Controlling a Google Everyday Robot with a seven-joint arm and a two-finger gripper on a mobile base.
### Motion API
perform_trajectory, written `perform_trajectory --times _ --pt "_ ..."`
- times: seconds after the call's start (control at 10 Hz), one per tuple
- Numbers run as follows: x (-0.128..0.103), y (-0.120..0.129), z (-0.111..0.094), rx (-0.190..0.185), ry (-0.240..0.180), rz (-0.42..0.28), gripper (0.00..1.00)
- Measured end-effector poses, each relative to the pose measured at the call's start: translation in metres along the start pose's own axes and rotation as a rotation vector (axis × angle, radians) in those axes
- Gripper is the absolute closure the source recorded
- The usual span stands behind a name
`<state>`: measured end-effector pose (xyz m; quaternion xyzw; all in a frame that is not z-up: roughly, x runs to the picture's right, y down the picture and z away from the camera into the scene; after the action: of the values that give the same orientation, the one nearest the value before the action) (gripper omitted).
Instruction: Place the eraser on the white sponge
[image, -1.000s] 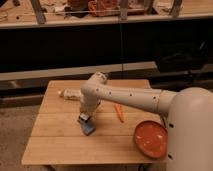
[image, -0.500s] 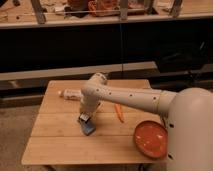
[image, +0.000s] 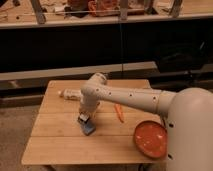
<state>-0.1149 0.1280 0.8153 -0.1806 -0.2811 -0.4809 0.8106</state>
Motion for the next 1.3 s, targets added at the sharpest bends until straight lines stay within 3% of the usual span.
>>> perform_trajectory --times 0.2,0.5,0.6,0.8,1.0,1.3 --pt "-0.0003 0.0003 0.0004 0.0 -0.002 -0.003 0.58" --pt "-0.0013 -0.0001 0.0005 0.001 -0.005 -0.01 0.35" --pt "-0.0015 0.0001 0.001 0.0 -0.005 -0.014 0.35" --pt "-0.0018 -0.0001 0.0011 0.0 -0.007 -0.02 0.51" --pt "-0.0021 -0.0001 0.0011 0.0 -0.007 -0.021 0.58" --pt "-0.0027 -0.0009 0.0008 0.002 -0.009 -0.024 0.42"
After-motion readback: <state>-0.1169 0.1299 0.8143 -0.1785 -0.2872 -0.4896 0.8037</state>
